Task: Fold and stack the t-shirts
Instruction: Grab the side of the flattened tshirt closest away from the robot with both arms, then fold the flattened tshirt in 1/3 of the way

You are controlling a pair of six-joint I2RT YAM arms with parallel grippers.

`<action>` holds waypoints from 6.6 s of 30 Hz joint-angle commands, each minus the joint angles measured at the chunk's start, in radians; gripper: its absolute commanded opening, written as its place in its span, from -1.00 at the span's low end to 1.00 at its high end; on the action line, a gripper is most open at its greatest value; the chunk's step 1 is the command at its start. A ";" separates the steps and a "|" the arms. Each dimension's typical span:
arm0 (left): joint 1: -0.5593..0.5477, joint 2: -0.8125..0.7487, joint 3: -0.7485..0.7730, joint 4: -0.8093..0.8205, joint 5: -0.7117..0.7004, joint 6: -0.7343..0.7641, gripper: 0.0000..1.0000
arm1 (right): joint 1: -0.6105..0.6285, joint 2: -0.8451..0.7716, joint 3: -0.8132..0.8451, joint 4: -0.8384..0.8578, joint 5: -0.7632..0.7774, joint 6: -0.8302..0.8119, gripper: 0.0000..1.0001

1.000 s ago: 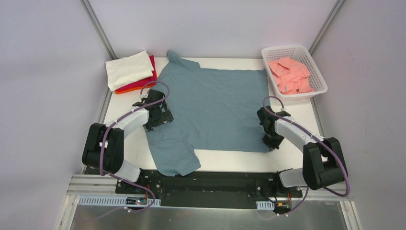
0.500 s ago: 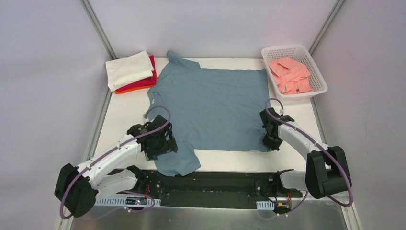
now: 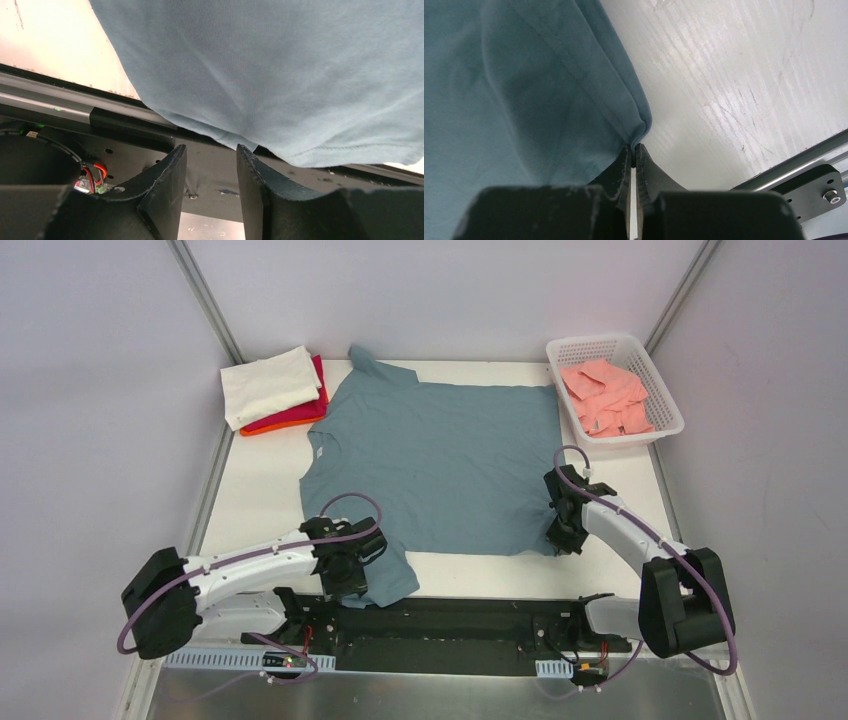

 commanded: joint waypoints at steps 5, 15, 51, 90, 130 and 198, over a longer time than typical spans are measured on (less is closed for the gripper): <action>-0.017 0.099 -0.023 0.087 -0.088 -0.062 -0.11 | -0.009 -0.013 -0.004 0.007 -0.025 -0.019 -0.98; -0.015 0.067 -0.004 0.119 -0.180 -0.066 0.00 | -0.011 -0.015 0.002 0.007 -0.036 -0.029 -0.98; -0.016 -0.061 -0.012 -0.036 -0.044 -0.010 -1.00 | -0.017 -0.290 0.034 -0.355 -0.047 0.156 -1.00; 0.462 0.024 0.282 0.372 0.006 0.387 -1.00 | -0.103 -0.133 0.229 -0.129 -0.055 0.025 -1.00; 0.717 0.338 0.491 0.587 0.034 0.635 -1.00 | -0.213 0.197 0.436 0.149 -0.041 -0.059 -1.00; 0.670 0.831 0.742 0.760 0.096 0.664 0.99 | -0.015 0.277 0.219 0.389 -0.326 -0.140 0.99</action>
